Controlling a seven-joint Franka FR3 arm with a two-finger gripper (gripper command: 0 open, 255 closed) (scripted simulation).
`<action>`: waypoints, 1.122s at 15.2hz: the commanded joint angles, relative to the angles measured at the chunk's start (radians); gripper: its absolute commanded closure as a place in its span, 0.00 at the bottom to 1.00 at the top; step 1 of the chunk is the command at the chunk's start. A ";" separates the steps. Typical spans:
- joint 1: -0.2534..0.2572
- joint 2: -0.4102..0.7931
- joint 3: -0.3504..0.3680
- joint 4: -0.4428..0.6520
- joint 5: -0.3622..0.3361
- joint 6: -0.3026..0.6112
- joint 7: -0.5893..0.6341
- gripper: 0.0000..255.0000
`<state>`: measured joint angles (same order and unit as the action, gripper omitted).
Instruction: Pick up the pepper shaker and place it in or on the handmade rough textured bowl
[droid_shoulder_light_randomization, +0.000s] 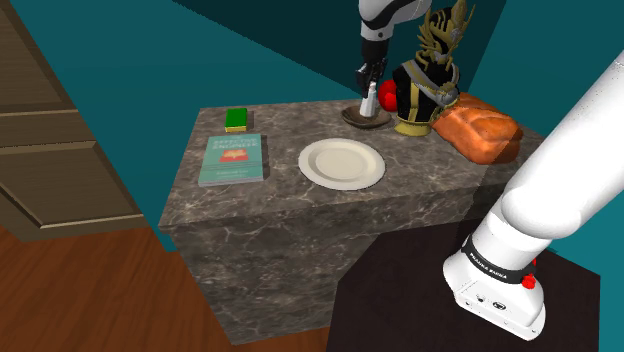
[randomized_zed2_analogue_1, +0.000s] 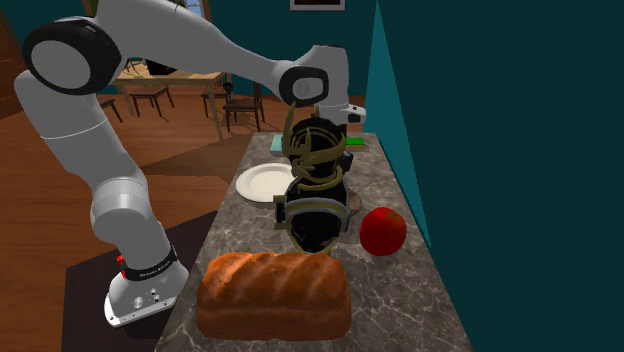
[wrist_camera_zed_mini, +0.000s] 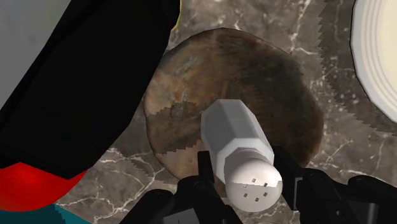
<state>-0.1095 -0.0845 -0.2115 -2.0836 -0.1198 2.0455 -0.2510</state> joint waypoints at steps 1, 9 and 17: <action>0.000 0.000 0.000 0.000 0.000 0.000 0.000 0.00; 0.005 -0.027 0.007 0.072 0.000 -0.099 0.002 0.00; 0.006 -0.032 0.009 0.093 0.000 -0.125 0.002 0.00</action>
<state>-0.1034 -0.1161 -0.2027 -1.9904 -0.1201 1.9208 -0.2494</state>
